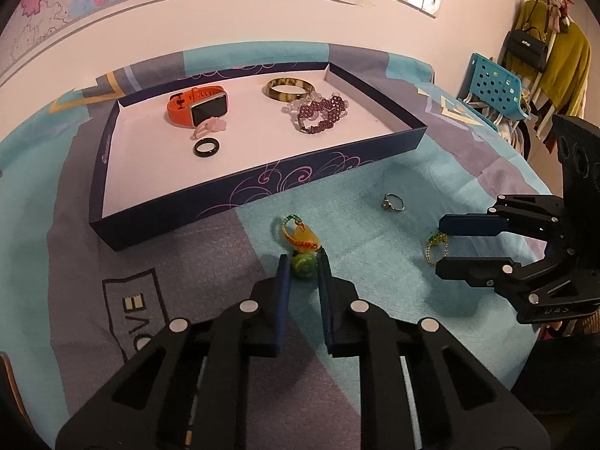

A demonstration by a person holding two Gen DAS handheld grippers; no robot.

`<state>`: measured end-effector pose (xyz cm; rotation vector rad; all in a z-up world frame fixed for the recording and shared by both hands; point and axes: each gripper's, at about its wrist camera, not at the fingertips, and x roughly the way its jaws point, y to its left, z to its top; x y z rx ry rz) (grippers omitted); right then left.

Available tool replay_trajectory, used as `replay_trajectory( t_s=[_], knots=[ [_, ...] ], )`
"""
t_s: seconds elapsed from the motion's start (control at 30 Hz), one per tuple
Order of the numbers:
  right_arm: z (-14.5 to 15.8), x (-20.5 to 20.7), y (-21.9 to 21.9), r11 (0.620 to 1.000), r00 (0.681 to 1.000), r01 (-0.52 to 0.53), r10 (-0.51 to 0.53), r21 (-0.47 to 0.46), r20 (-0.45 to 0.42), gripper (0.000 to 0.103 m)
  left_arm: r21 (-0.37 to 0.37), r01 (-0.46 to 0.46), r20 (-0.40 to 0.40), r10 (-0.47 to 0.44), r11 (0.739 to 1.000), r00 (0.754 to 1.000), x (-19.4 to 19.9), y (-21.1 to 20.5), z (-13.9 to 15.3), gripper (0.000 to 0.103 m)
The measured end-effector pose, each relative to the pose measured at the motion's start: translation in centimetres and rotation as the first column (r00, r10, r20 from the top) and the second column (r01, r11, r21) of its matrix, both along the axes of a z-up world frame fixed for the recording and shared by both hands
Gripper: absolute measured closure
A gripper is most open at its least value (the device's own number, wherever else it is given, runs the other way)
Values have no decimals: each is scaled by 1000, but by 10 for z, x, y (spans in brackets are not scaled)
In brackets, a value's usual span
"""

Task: Organize jewelry
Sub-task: 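Close the left tool on the yellow-green pendant while the right tool grasps the gold chain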

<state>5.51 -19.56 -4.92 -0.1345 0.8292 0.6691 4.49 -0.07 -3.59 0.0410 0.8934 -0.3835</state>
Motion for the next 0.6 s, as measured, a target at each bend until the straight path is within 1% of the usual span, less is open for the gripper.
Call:
replay_trajectory(
  t_s=[0.23, 0.3, 0.43, 0.47, 0.53, 0.57, 0.6],
  knots=[
    [-1, 3, -1, 1000, 1000, 15, -15, -2, -1, 87, -16, 14, -1, -14, 1000, 1000, -10, 1, 1, 89],
    [-2, 3, -2, 1000, 1000, 14, -14, 2, -3, 96, -39, 27, -10, -28, 999, 1000, -13, 1, 1, 89],
    [-2, 3, -2, 1000, 1000, 11, -11, 5, -6, 98, -71, 38, -14, -39, 997, 999, -19, 5, 4, 89],
    [-2, 2, -2, 1000, 1000, 9, -9, 6, -7, 98, -92, 41, -17, -43, 995, 999, -20, 7, 6, 89],
    [-2, 2, -2, 1000, 1000, 11, -11, 9, -9, 98, -161, 49, -17, -53, 986, 998, -23, 14, 12, 90],
    [-2, 2, -2, 1000, 1000, 11, -11, 11, -11, 98, -181, 46, -16, -50, 982, 999, -24, 18, 14, 92],
    [-2, 2, -2, 1000, 1000, 12, -12, 11, -11, 98, -186, 41, -18, -46, 982, 999, -24, 19, 15, 96]
  ],
)
